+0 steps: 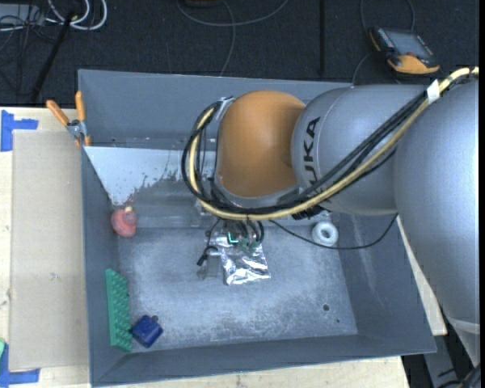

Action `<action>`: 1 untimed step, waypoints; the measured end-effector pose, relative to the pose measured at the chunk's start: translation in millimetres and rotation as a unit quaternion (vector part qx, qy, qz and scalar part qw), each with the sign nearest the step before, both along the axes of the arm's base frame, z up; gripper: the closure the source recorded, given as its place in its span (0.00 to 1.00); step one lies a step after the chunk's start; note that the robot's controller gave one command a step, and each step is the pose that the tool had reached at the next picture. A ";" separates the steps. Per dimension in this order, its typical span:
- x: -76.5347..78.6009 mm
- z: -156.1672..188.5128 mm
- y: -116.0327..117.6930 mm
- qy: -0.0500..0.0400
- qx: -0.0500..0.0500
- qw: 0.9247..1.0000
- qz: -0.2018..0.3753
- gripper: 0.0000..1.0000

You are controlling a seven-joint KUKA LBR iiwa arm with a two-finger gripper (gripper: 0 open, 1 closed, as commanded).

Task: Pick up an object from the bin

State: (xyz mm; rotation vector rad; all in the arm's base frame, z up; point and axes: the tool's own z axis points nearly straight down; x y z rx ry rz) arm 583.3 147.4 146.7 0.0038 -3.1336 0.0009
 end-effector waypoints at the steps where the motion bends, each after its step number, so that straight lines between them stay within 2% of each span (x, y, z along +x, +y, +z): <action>1: -20.2 -81.2 -96.6 0.000 -0.002 1.000 -0.003 0.00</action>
Offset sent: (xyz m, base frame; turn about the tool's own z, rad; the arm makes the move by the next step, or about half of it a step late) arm -0.0181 -0.0911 -0.0767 -0.0014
